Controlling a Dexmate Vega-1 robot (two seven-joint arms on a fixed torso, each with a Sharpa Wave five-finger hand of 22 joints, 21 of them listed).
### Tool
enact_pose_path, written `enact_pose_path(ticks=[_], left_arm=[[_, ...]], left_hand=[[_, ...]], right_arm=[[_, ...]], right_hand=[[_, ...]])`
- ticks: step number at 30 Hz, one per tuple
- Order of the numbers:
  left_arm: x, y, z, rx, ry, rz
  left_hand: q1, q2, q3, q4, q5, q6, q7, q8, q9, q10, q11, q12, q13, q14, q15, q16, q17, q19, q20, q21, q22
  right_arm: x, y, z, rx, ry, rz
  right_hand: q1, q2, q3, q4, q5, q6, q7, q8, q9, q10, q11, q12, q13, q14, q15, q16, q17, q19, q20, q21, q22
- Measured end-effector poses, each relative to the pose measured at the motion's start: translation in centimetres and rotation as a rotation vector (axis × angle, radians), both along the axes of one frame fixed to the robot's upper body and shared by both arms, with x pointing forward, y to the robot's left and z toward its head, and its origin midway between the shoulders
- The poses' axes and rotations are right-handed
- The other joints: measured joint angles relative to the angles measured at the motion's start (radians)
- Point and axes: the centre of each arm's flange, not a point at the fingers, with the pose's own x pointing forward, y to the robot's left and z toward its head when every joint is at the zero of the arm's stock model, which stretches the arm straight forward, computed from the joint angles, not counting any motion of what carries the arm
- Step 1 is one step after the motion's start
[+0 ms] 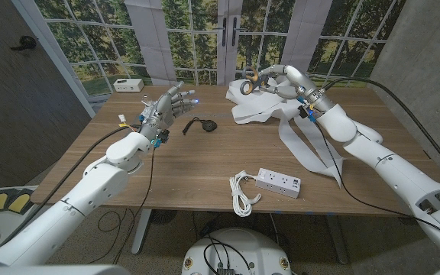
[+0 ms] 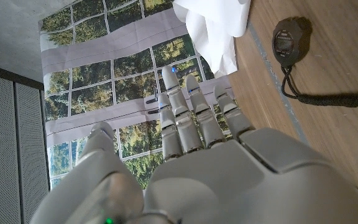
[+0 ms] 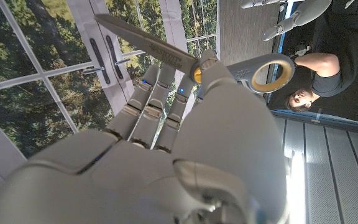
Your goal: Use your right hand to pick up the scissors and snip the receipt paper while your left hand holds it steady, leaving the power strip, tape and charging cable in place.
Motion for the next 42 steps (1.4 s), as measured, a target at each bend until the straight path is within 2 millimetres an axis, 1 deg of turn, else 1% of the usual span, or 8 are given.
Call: enact_pose_path(ticks=[6,9,13,17,27,32,39,42], left_arm=[[-0.1,0.2,0.5,0.013,0.013,-0.043],[-0.1,0.6,0.8,0.027,0.015,-0.043],[-0.4,0.9,1.3,0.047,0.016,-0.047],[-0.5,1.0,1.4,0.060,0.022,-0.043],[-0.6,1.3,2.3,0.114,0.045,-0.049],[-0.6,1.0,2.3,0.142,0.073,-0.106],[-0.1,1.4,3.3,0.197,0.097,-0.151],[0.0,1.3,3.2,0.206,0.109,-0.192]], left_hand=[[-0.013,-0.002,0.001,0.004,0.000,-0.024,0.011,-0.003,0.000,0.104,-0.032,0.051,0.053,0.162,-0.031,0.050,0.012,0.134,-0.002,0.034,0.002],[-0.013,-0.002,0.001,0.004,0.000,-0.025,0.012,-0.003,0.000,0.137,-0.038,0.075,0.079,0.223,-0.051,0.066,0.017,0.176,-0.006,0.045,0.007],[-0.017,-0.006,0.001,0.004,0.000,-0.025,0.012,-0.003,0.000,0.142,-0.040,0.081,0.097,0.241,-0.061,0.068,0.017,0.201,-0.006,0.049,0.007],[-0.019,-0.008,0.005,0.008,0.000,-0.030,0.000,-0.003,0.000,0.064,-0.030,0.054,0.114,0.211,-0.047,0.051,0.021,0.203,-0.004,0.049,0.007],[-0.020,-0.025,0.009,0.003,0.004,-0.038,-0.038,-0.010,0.000,-0.108,0.123,-0.090,0.039,0.078,0.056,-0.053,-0.009,0.206,0.029,0.036,0.011],[-0.020,-0.033,0.009,0.003,0.006,-0.053,-0.052,-0.011,0.000,-0.171,0.180,-0.146,0.004,0.017,0.115,-0.095,-0.014,0.183,0.052,0.022,0.011],[-0.014,-0.038,0.009,0.003,0.006,-0.036,-0.060,-0.011,0.000,-0.291,0.231,-0.223,-0.046,-0.117,0.177,-0.130,-0.014,0.105,0.086,-0.023,0.008],[-0.015,-0.038,0.009,0.003,0.006,-0.019,-0.047,-0.011,0.000,-0.336,0.241,-0.241,-0.065,-0.177,0.201,-0.130,-0.014,0.062,0.101,-0.040,0.008]], right_arm=[[0.0,0.0,-0.2,-0.012,-0.024,-0.017],[-0.1,0.1,-0.3,-0.023,-0.042,-0.023],[-0.2,0.2,-0.5,-0.034,-0.060,-0.028],[-0.2,0.2,-0.5,-0.038,-0.066,-0.030],[-0.2,0.5,-0.5,-0.041,-0.081,-0.029],[-0.3,0.6,-0.4,-0.043,-0.090,-0.030],[-0.5,1.0,-0.3,-0.053,-0.139,-0.041],[-0.7,1.3,-0.3,-0.060,-0.164,-0.045]], right_hand=[[0.000,0.000,0.000,0.000,-0.001,0.000,0.000,-0.001,0.000,-0.002,-0.002,0.000,0.000,0.000,0.000,-0.004,0.001,-0.005,-0.005,0.008,-0.002],[0.000,0.000,0.000,0.000,-0.005,0.020,-0.020,-0.004,0.000,0.004,-0.007,0.000,0.000,0.002,-0.002,-0.012,0.005,-0.009,-0.001,0.008,-0.002],[0.000,0.000,0.000,0.000,-0.007,0.020,-0.020,-0.004,-0.001,0.004,-0.007,-0.001,0.000,0.004,-0.004,-0.012,0.006,-0.010,0.001,0.015,-0.002],[0.000,0.000,0.000,0.000,-0.003,0.020,-0.020,-0.007,-0.003,0.004,-0.008,-0.002,0.000,0.004,-0.004,-0.019,0.010,-0.010,0.001,0.015,-0.002],[0.000,0.000,0.000,0.000,-0.003,0.020,-0.020,-0.008,-0.004,0.004,-0.010,-0.004,0.000,0.011,-0.004,-0.027,0.016,-0.012,-0.001,0.030,-0.006],[0.000,0.000,0.000,0.000,-0.003,0.020,-0.020,-0.008,-0.005,0.006,-0.008,-0.002,0.000,0.011,-0.004,-0.033,0.023,-0.020,0.002,0.038,-0.006],[0.000,0.000,0.000,0.000,-0.004,0.020,-0.020,-0.012,-0.007,0.006,-0.008,-0.001,0.000,0.020,-0.006,-0.041,0.028,-0.023,-0.001,0.045,-0.011],[0.000,0.000,0.000,0.000,-0.005,0.020,-0.020,-0.012,-0.007,0.006,-0.008,-0.001,0.000,0.020,-0.006,-0.041,0.030,-0.023,-0.001,0.051,-0.011]])
